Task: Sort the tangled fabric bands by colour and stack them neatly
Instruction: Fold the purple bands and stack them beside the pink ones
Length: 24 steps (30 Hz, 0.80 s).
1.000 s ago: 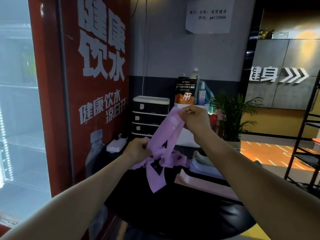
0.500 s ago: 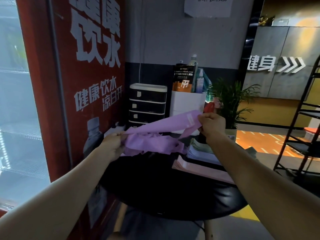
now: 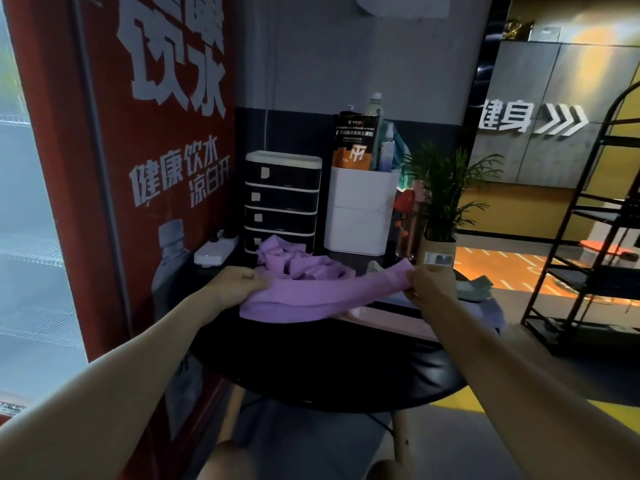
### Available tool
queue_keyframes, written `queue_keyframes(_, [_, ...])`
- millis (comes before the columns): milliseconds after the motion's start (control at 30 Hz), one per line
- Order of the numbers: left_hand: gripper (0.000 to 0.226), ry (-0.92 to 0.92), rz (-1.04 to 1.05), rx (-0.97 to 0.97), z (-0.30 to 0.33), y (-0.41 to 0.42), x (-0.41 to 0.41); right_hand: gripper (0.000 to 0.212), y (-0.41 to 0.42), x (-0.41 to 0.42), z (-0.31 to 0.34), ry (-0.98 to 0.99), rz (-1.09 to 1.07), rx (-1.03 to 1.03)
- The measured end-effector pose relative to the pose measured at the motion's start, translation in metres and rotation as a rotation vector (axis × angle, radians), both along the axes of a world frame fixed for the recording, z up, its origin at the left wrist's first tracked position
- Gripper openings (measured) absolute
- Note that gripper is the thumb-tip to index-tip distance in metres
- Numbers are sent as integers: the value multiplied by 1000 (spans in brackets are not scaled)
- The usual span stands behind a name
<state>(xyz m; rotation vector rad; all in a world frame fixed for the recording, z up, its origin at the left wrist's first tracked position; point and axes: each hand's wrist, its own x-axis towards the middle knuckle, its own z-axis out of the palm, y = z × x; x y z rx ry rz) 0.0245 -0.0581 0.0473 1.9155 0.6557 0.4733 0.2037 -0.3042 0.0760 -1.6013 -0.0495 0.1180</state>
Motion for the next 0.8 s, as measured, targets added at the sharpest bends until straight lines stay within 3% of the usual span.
queue_keyframes(167, [26, 98, -46, 248, -32, -6, 4, 31, -22, -5, -50, 38, 43, -186])
queue_keyframes(333, [11, 110, -64, 319, -59, -17, 6, 34, -33, -11, -85, -28, 27, -342])
queue_keyframes(433, [17, 125, -28, 393, -71, -13, 6, 17, -38, -13, -96, -96, 34, -440])
queue_keyframes(633, [45, 238, 175, 340, -79, -11, 1, 24, -42, -13, -100, -213, 61, -584])
queue_keyframes(800, [38, 287, 238, 316, -76, -13, 5, 34, -40, -6, -104, -222, 48, -639])
